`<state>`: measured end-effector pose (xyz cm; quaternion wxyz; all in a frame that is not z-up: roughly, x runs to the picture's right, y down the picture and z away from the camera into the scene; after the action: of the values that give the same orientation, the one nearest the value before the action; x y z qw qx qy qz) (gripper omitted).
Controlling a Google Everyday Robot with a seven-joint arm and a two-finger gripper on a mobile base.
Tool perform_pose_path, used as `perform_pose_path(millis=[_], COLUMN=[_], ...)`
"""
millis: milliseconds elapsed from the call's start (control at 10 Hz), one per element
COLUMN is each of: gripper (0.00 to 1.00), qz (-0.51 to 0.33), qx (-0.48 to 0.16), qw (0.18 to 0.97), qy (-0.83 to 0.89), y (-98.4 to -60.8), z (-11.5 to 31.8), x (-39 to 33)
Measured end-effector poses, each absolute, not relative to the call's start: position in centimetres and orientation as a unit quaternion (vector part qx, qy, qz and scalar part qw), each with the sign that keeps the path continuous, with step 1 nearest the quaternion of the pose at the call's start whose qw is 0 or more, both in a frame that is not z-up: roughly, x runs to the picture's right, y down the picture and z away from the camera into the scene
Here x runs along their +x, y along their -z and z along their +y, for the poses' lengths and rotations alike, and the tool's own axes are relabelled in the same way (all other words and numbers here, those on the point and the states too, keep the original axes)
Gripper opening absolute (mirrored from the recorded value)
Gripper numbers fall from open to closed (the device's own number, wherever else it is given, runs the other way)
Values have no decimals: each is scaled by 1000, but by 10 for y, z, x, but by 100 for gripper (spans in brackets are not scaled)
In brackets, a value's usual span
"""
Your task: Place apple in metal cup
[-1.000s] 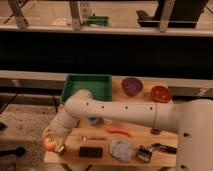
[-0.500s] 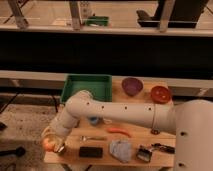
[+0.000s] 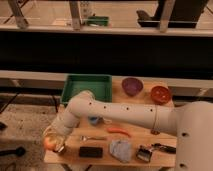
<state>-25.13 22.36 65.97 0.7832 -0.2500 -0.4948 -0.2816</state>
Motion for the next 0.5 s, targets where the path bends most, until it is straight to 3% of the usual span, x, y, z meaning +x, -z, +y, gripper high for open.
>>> perform_pose_path(millis=[300, 500], gripper=[1, 17], qz=[-496, -495], qx=[-253, -253], qw=[781, 779], qy=[283, 291], y=[-661, -660], z=[225, 225], x=[-251, -253])
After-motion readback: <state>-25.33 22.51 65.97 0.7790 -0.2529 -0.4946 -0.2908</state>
